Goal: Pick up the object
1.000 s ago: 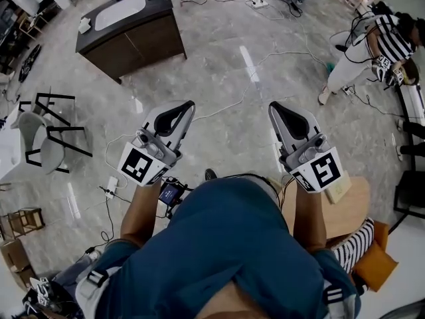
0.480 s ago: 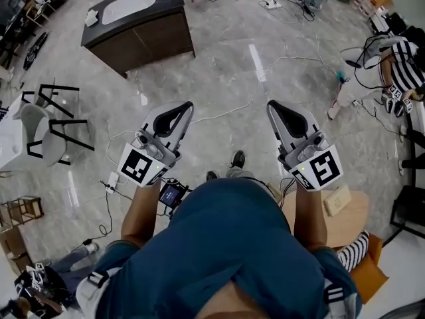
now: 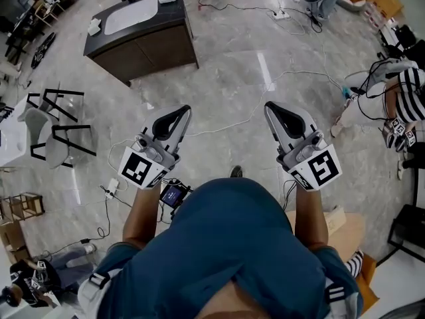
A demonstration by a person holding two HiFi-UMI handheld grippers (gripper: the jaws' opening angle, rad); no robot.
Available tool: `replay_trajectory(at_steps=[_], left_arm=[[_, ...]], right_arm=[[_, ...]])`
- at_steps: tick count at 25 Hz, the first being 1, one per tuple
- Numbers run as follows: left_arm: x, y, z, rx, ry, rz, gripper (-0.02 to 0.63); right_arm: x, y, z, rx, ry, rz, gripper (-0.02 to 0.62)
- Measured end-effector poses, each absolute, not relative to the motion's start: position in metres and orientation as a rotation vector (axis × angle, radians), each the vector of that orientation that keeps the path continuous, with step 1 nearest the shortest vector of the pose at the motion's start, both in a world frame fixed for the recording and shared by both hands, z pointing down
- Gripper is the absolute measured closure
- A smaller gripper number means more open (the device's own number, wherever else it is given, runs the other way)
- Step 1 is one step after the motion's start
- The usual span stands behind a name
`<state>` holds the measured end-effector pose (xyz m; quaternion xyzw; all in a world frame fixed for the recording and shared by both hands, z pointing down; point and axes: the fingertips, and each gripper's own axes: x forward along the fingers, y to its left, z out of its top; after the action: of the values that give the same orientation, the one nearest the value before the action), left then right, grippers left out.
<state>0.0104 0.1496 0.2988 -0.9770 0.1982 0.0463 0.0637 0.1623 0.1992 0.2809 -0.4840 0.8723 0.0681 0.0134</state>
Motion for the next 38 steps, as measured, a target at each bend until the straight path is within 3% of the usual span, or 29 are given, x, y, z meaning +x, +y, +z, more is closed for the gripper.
replay_trajectory(at_steps=[10,29,38], left_arm=[[0.042,0.094,0.303,-2.905,0.641,0.068,0.603],[0.007,-0.089,0.31,-2.961,0.572,0.128,0.603],[0.042,-0.152,0.319,-2.953,0.631,0.108,0.603]], right_arm=[[0.191,0.137,0.298,-1.429,2.748,0.159,0.581],[0.157,-0.036,0.296,-1.542,2.72,0.173,0.581],[0.195,-0.103,0.302,-1.484,2.749,0.165,0.581]])
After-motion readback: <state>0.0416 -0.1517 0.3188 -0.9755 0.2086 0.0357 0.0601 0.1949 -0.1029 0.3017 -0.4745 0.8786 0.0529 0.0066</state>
